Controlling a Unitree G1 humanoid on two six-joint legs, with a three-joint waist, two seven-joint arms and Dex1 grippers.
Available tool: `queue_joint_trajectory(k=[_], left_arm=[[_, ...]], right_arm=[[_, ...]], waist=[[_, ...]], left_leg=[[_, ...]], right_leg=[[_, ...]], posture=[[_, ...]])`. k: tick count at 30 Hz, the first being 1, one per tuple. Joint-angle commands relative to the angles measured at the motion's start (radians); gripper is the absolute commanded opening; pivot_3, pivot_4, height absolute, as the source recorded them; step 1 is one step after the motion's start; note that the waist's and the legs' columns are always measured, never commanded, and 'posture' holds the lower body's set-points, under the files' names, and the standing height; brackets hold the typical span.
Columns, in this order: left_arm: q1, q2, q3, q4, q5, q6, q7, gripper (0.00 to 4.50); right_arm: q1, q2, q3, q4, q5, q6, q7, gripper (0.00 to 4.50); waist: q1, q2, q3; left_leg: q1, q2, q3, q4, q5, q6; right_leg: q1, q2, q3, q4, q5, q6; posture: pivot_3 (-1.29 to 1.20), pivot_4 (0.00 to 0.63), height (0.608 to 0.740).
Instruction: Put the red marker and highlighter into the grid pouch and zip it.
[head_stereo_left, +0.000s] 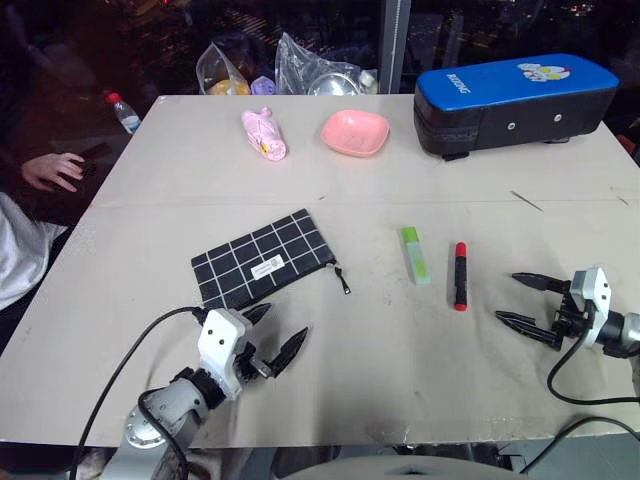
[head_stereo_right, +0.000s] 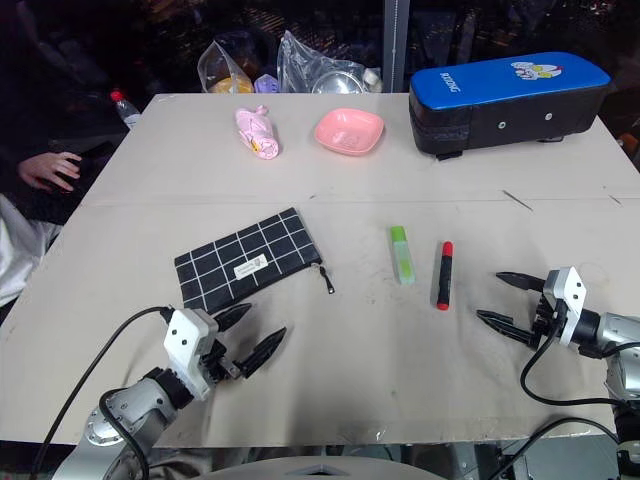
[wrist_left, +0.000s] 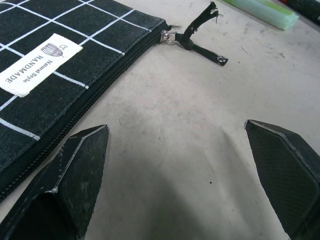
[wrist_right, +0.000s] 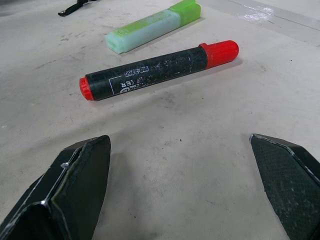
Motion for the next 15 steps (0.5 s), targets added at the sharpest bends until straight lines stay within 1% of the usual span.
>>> queue_joint_trajectory(k=[1,7,15], left_arm=[[-0.004,-0.002,-0.004,0.005,0.011,-0.039,-0.011,4.43],[0.014,0.010,0.006,0.024,0.015,-0.084,-0.048,4.43],[0.021,0.024,0.021,0.017,0.013,-0.094,-0.060,4.43]], right_arm=[[-0.006,-0.018,-0.028,-0.002,0.010,-0.020,0.013,4.50],[0.003,-0.021,-0.030,-0.010,0.021,-0.008,0.024,4.50],[0.024,-0.020,-0.031,-0.033,0.031,0.006,0.030,4.50]], waist=[[0.000,0.000,0.000],[0.000,0.000,0.000],[0.000,0.000,0.000]], left_leg=[[0.000,0.000,0.000,0.000,0.000,0.000],[0.000,0.000,0.000,0.000,0.000,0.000],[0.000,0.001,0.001,0.000,0.000,0.000]], right_leg=[[0.000,0.000,0.000,0.000,0.000,0.000],[0.000,0.000,0.000,0.000,0.000,0.000],[0.000,0.000,0.001,0.000,0.000,0.000]], posture=[[0.00,0.150,0.728],[0.00,0.150,0.728],[0.00,0.150,0.728]])
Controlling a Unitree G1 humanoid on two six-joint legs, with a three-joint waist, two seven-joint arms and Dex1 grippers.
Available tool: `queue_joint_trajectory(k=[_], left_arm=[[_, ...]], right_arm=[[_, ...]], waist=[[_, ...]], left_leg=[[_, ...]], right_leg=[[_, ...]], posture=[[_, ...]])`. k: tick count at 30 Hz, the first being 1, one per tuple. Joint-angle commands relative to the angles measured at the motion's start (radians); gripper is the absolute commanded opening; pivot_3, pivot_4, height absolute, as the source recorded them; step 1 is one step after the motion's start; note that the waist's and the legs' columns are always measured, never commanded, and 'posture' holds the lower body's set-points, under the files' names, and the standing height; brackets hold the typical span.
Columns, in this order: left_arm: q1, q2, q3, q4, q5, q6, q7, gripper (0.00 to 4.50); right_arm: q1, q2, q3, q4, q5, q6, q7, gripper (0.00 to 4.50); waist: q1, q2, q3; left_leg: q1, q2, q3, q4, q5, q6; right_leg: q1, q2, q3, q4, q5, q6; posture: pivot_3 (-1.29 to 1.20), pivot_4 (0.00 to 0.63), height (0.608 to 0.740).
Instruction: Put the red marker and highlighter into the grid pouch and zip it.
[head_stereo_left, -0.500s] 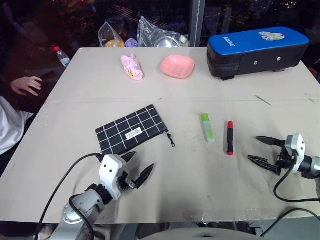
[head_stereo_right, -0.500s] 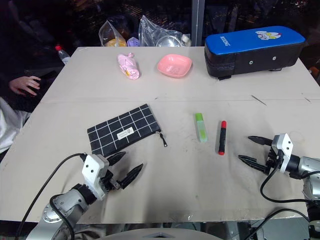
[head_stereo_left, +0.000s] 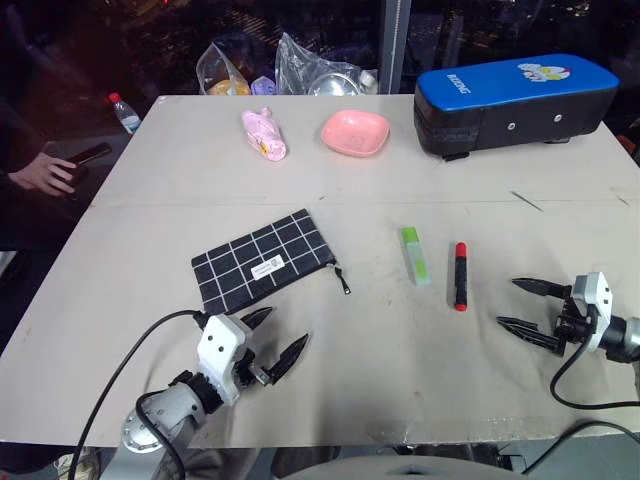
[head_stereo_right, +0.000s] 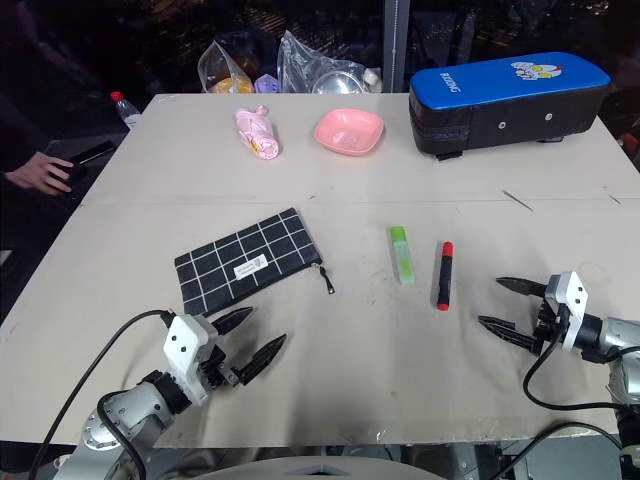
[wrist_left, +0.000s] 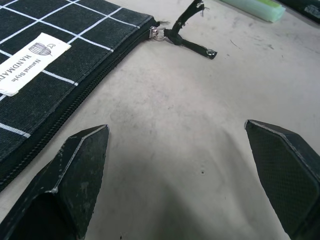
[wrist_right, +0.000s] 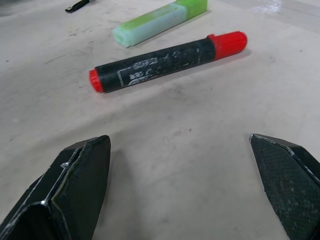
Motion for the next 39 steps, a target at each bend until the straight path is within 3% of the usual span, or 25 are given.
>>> queue_joint_trajectory(k=[1,8,12,16,25,31,39], left_arm=[[0.005,0.011,0.023,-0.016,-0.005,-0.026,-0.013,4.43],[0.009,-0.002,0.077,-0.036,-0.061,-0.062,-0.033,4.43],[0.000,-0.026,0.204,0.000,-0.101,-0.124,-0.012,4.43],[-0.024,0.017,0.315,0.054,-0.090,-0.171,-0.032,4.43],[-0.024,0.123,0.437,0.090,0.113,-0.331,-0.021,4.43],[0.048,0.123,0.560,0.113,0.232,-0.458,0.018,4.43],[0.105,0.122,0.574,0.179,0.427,-0.643,0.090,4.43]], right_arm=[[0.004,-0.012,-0.031,-0.035,0.024,-0.001,0.007,4.50],[0.018,0.006,-0.030,-0.133,0.090,0.031,0.037,4.50],[0.012,0.018,0.004,-0.337,0.195,0.164,0.044,4.50],[-0.029,0.035,0.042,-0.463,0.222,0.241,0.014,4.50],[-0.133,0.072,0.092,-0.494,0.219,0.314,-0.006,4.50],[-0.162,0.078,0.102,-0.463,0.205,0.315,0.011,4.50],[-0.162,0.086,0.107,-0.473,0.204,0.321,0.006,4.50]], waist=[[0.000,0.000,0.000],[0.000,0.000,0.000],[-0.002,0.000,0.000],[0.000,-0.001,0.000],[0.000,-0.005,0.002],[-0.004,-0.006,0.002],[0.001,-0.007,0.002]], left_leg=[[0.000,0.000,0.000,0.000,0.000,0.000],[0.000,0.000,0.000,0.000,0.000,0.000],[0.000,0.002,0.000,0.000,0.000,0.000],[0.000,0.002,0.000,0.000,0.000,0.000],[-0.001,0.002,0.000,-0.001,-0.001,0.000],[-0.001,0.002,0.000,-0.003,-0.003,-0.004],[-0.001,0.002,0.001,-0.004,-0.003,-0.004]], right_leg=[[0.000,0.000,0.000,0.000,0.000,0.000],[0.000,0.000,0.000,0.000,0.000,0.000],[0.000,0.001,0.003,0.000,0.000,0.000],[0.000,0.001,0.004,0.000,0.000,0.000],[-0.001,0.000,0.004,-0.002,0.000,0.000],[-0.002,-0.001,0.005,-0.003,0.000,-0.001],[-0.003,-0.002,0.005,-0.003,0.000,-0.001]], posture=[[0.00,0.150,0.728],[0.00,0.150,0.728],[0.00,0.150,0.728],[0.00,0.150,0.728],[0.00,0.150,0.728],[0.00,0.150,0.728],[0.00,0.150,0.728]])
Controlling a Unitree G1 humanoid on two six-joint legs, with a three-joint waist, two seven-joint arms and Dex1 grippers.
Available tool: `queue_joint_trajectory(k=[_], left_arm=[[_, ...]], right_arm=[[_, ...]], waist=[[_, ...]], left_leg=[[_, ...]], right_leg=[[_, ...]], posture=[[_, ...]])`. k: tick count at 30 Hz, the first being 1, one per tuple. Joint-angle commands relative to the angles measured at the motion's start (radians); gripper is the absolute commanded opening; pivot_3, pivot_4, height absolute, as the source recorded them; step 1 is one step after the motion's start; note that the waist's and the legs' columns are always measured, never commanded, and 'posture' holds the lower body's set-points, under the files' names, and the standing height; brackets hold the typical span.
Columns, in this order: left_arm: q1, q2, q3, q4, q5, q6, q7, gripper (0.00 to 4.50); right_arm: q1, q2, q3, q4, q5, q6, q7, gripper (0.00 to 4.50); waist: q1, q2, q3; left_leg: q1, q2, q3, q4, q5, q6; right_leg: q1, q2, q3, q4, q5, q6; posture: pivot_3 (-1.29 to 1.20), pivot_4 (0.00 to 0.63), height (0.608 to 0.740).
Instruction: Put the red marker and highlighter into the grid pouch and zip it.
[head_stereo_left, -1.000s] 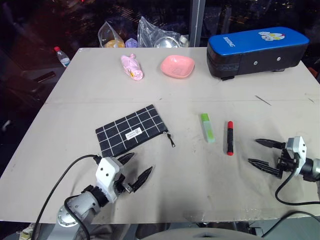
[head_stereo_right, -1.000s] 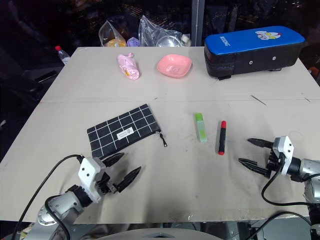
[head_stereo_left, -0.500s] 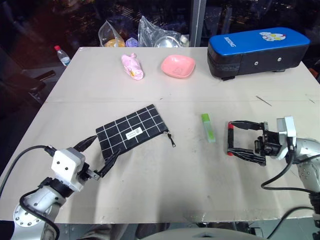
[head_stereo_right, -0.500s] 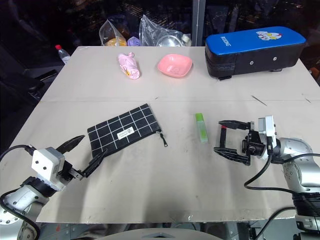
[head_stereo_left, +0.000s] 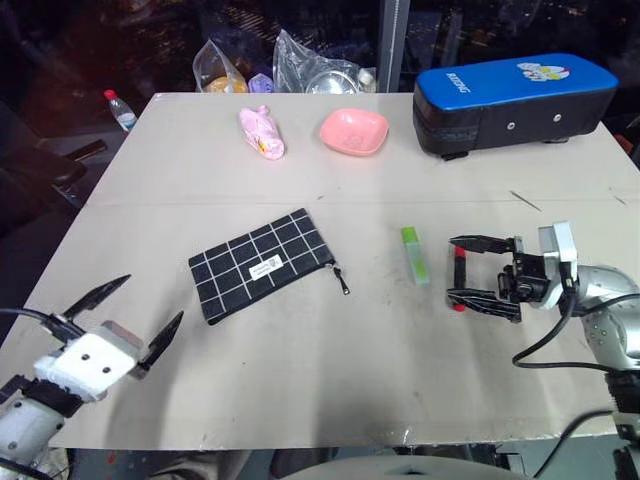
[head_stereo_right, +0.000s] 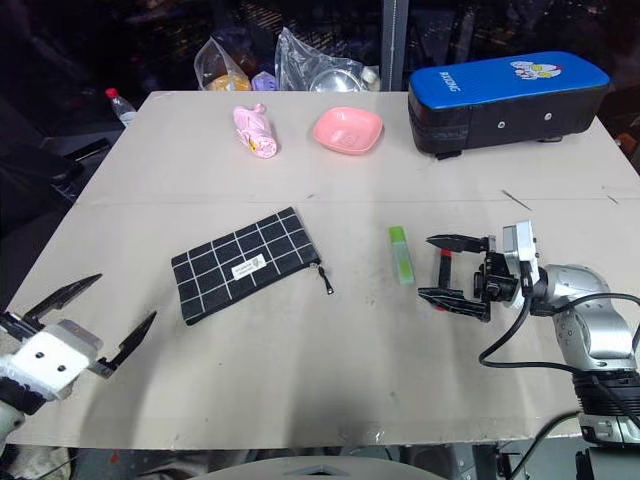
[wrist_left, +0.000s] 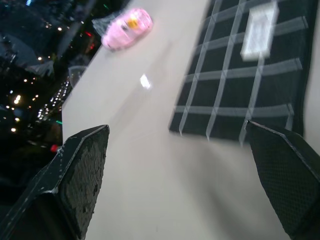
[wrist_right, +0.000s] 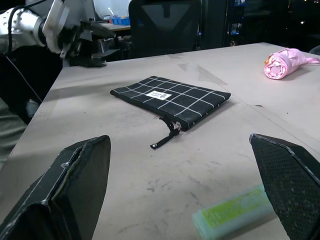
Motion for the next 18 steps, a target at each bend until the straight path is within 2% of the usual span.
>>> queue_joint_trajectory(k=[1,7,13,18], left_arm=[[-0.017,0.001,0.031,0.013,0.059,-0.078,0.067,4.43],[-0.023,0.068,-0.005,0.103,0.153,-0.133,0.079,4.43],[-0.051,0.196,-0.053,0.243,0.225,-0.224,0.080,4.43],[-0.142,0.284,-0.136,0.383,0.254,-0.292,0.090,4.43]], right_arm=[[-0.001,-0.007,-0.017,-0.038,0.013,0.003,0.002,4.50],[0.023,-0.022,-0.036,-0.066,0.015,0.012,-0.013,4.50],[0.045,-0.034,-0.053,-0.102,0.025,0.020,-0.040,4.50],[0.044,-0.035,-0.054,-0.108,0.026,0.027,-0.047,4.50]], waist=[[0.000,0.000,0.000],[-0.003,0.000,0.000],[-0.003,0.000,0.000],[-0.002,0.000,0.000]], left_leg=[[0.000,0.000,0.000,0.000,0.000,0.000],[0.000,0.000,0.000,-0.001,0.000,0.000],[0.000,0.000,0.000,-0.001,0.000,0.000],[0.000,0.000,0.000,-0.002,0.000,0.000]], right_leg=[[0.000,0.000,0.000,0.000,0.000,0.000],[-0.001,0.000,0.000,0.000,0.000,0.000],[-0.001,0.000,0.000,0.000,0.000,0.000],[-0.001,0.000,0.000,0.000,0.000,0.000]], posture=[[0.00,0.150,0.728],[0.00,0.150,0.728],[0.00,0.150,0.728],[0.00,0.150,0.728]])
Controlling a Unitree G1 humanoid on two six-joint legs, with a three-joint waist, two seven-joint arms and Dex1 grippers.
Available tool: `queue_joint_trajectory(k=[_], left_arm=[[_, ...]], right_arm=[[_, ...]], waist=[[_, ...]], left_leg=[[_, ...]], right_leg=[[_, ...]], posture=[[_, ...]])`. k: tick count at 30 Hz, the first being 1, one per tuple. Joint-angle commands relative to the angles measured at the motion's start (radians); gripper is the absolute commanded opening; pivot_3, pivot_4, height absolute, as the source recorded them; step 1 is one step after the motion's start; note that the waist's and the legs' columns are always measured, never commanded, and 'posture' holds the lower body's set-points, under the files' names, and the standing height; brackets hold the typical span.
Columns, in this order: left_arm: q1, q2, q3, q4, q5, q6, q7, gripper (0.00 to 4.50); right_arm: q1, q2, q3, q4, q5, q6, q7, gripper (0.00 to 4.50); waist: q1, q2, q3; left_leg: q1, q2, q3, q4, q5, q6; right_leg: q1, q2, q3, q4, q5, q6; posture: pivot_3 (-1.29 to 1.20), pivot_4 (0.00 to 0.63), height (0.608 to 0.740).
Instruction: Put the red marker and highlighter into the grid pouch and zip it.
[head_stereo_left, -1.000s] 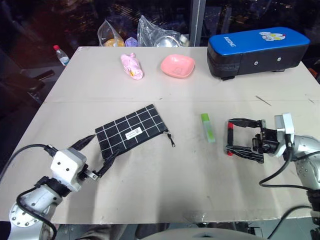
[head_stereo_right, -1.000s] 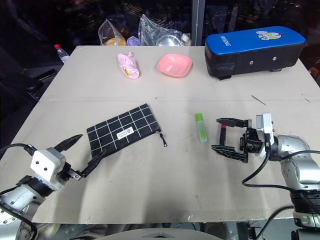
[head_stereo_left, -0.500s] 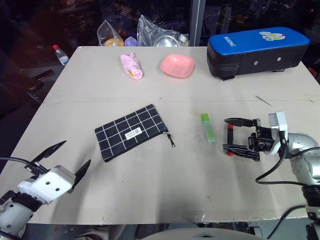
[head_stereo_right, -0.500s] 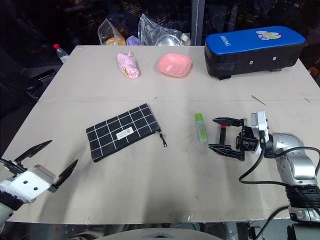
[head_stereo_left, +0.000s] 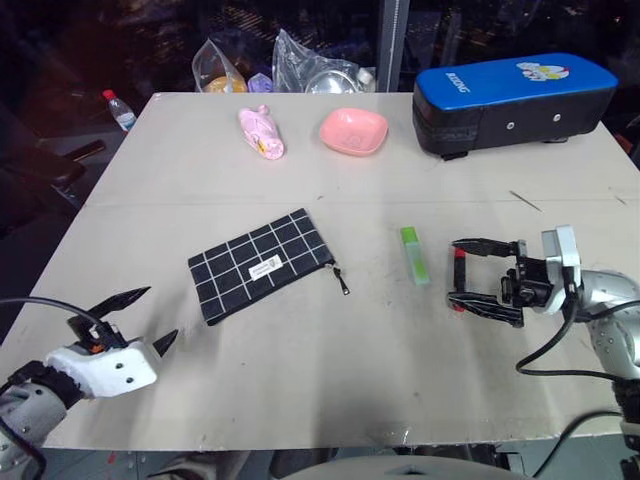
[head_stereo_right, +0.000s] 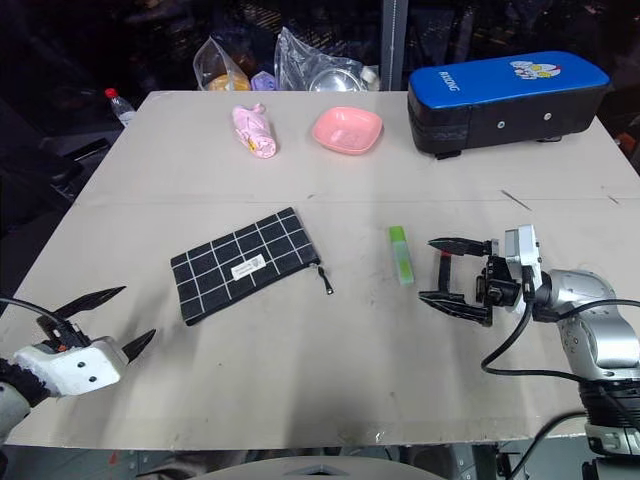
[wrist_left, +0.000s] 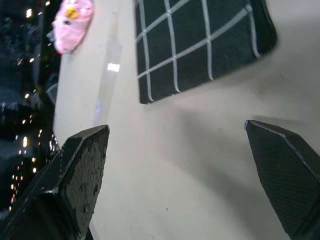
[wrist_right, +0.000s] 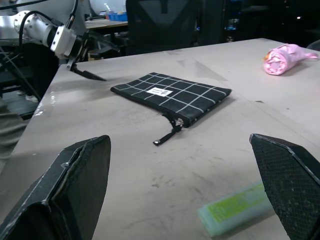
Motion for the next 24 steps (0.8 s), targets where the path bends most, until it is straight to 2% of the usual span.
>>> queue_joint_trajectory(k=[1,6,13,20,24], left_arm=[[-0.063,0.049,-0.051,0.079,0.010,-0.055,0.018,4.43],[-0.231,0.112,-0.208,0.222,0.031,-0.158,0.017,4.43],[-0.459,0.127,-0.399,0.394,0.020,-0.330,0.012,4.43],[-0.592,0.112,-0.523,0.438,-0.012,-0.431,0.001,4.43],[-0.644,0.074,-0.552,0.432,0.025,-0.455,0.046,4.43]], right_arm=[[-0.004,-0.011,-0.025,-0.038,0.019,0.001,-0.002,4.50],[-0.007,-0.014,-0.027,-0.049,0.024,0.013,-0.001,4.50],[-0.005,-0.017,-0.035,-0.065,0.023,0.024,-0.010,4.50],[-0.003,-0.013,-0.038,-0.066,0.019,0.016,-0.022,4.50],[0.003,-0.007,-0.038,-0.069,0.018,0.009,-0.032,4.50]], waist=[[0.000,0.000,0.000],[0.001,0.001,0.000],[0.002,0.003,-0.002],[0.001,0.003,-0.002],[0.001,0.003,-0.002]], left_leg=[[0.000,0.000,0.000,0.000,0.000,0.000],[0.000,0.000,0.000,0.000,0.000,0.000],[0.000,-0.001,0.001,0.000,0.000,0.000],[0.000,-0.001,0.001,0.000,0.000,0.000],[0.000,-0.001,0.001,0.000,0.000,0.000]], right_leg=[[0.000,0.000,0.000,0.000,0.000,0.000],[0.000,-0.001,-0.001,0.000,0.000,0.000],[0.000,-0.001,-0.001,0.000,0.001,0.000],[0.000,-0.001,-0.001,0.000,0.001,0.000],[0.000,-0.001,-0.001,0.001,0.001,0.000]], posture=[[0.00,0.150,0.728],[0.00,0.150,0.728],[0.00,0.150,0.728],[0.00,0.150,0.728],[0.00,0.150,0.728]])
